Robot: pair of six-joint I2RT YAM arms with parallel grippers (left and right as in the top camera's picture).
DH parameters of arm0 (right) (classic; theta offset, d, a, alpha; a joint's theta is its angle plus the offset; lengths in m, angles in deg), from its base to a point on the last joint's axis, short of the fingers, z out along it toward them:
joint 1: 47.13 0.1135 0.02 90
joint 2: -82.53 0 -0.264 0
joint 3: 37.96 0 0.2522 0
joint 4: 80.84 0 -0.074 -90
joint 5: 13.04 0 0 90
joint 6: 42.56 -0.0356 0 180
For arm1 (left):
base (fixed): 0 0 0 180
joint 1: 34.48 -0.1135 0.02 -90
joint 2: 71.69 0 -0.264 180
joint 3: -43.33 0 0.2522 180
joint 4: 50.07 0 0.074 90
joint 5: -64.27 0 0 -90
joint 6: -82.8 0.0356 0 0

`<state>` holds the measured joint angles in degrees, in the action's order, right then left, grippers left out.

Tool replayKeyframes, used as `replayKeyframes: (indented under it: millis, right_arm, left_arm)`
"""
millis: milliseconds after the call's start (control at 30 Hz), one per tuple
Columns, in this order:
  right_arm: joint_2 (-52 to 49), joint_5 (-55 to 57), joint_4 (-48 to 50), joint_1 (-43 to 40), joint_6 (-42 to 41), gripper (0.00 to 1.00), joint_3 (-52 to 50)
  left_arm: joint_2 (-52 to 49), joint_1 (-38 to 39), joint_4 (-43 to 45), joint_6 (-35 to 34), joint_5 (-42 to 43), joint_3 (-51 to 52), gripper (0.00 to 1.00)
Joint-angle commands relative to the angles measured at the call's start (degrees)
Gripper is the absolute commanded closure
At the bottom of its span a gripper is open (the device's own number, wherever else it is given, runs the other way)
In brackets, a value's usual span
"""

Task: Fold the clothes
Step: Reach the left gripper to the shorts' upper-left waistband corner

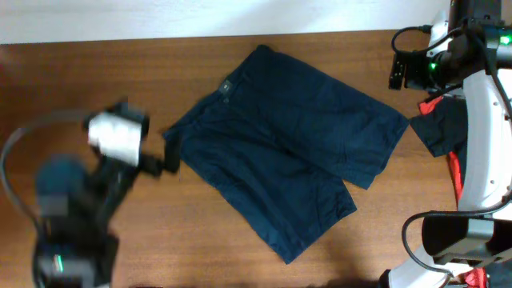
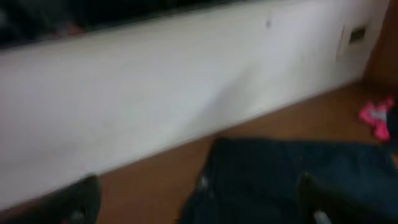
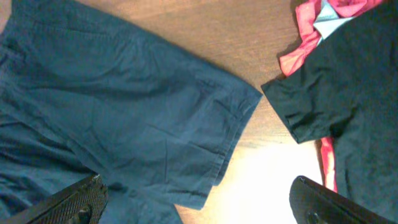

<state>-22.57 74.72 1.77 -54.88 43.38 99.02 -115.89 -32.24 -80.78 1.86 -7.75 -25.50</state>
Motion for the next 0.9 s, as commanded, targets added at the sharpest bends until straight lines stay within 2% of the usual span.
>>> replayKeyframes:
  millis: [0, 33, 133, 200, 267, 500, 867]
  right_arm:
    - [-0.07, 0.31, -0.15, -0.15, 0.0, 0.02, 0.0]
    - [-0.07, 0.31, -0.17, -0.15, 0.0, 0.02, 0.0]
    - [-0.07, 0.31, -0.17, -0.15, 0.0, 0.01, 0.0]
    - [-0.07, 0.31, -0.15, -0.15, 0.0, 0.02, 0.0]
    - [-0.07, 0.31, -0.17, -0.15, 0.0, 0.02, 0.0]
    - [-0.07, 0.28, -0.15, -0.15, 0.0, 0.02, 0.0]
    - [-0.07, 0.28, -0.17, -0.15, 0.0, 0.02, 0.0]
  left_arm:
    - [-24.15, 0.24, -16.35, 5.53, 4.46, -24.13, 0.01]
    - [-33.31, 0.28, -24.76, 7.63, 5.44, -33.94, 0.01]
    - [-48.24, 1.4, -38.05, 12.37, 5.29, -49.86, 0.01]
    - [-56.63, 2.36, -43.5, 14.99, 5.18, -58.27, 0.01]
    - [-63.65, 3.32, -45.27, 15.1, 5.18, -63.45, 0.01]
    - [-77.44, 4.76, -40.35, 15.04, 5.22, -64.61, 0.01]
    - [-87.97, 5.81, -38.47, 15.1, 6.69, -64.5, 0.01]
